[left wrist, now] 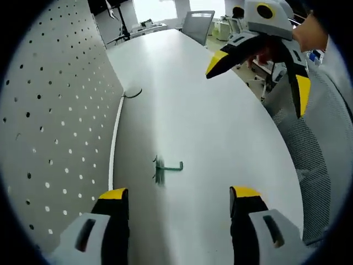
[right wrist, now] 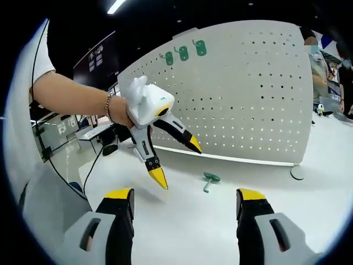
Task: Insert the hook assembly into the mounting plate slot until the hook locks in place.
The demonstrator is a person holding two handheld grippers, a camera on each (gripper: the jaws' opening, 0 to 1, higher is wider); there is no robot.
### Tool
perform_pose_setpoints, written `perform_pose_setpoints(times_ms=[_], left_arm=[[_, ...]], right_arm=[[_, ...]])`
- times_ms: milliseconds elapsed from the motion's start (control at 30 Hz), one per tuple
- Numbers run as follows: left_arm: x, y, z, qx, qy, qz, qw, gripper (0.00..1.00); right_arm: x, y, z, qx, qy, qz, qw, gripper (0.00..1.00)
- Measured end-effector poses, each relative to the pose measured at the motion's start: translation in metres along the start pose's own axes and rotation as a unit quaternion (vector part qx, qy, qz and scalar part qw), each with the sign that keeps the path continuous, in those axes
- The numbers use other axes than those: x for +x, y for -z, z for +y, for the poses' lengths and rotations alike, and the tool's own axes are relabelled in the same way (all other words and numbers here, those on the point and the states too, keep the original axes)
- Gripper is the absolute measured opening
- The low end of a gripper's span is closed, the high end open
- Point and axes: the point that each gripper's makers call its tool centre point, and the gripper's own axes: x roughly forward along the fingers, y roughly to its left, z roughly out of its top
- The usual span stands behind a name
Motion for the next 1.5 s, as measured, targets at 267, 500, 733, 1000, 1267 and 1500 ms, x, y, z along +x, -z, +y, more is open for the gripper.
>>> perform_pose_setpoints(times_ms=[267, 500, 733, 1000, 1267, 1500], left_arm=[[0.012, -0.003, 0.005, 0.01, 0.011, 0.011, 0.9998, 0.76], [0.024, -0.003, 0.004, 0.021, 0.024, 0.028, 0.9991, 0.75], [0.034, -0.001, 0.007, 0.024, 0.034, 0.038, 0.9984, 0.74], [0.047, 0.003, 0.002, 0.019, 0.054, 0.051, 0.997, 0.72], [0.054, 0.005, 0.006, 0.003, 0.062, 0.046, 0.997, 0.75], [0.053, 0.003, 0.009, -0.002, 0.063, 0.035, 0.9974, 0.71]], right_arm=[[0.002, 0.002, 0.003, 0.001, -0.005, 0.004, 1.0, 0.74], [0.002, 0.001, 0.002, 0.002, -0.005, 0.002, 1.0, 0.74], [0.002, 0.0, 0.002, 0.004, -0.007, 0.0, 1.0, 0.74], [0.0, 0.0, -0.001, 0.009, -0.003, -0.004, 0.9999, 0.74], [-0.002, -0.001, -0.004, 0.016, 0.006, -0.006, 0.9998, 0.73], [-0.002, -0.002, -0.006, 0.021, 0.01, -0.009, 0.9997, 0.73]])
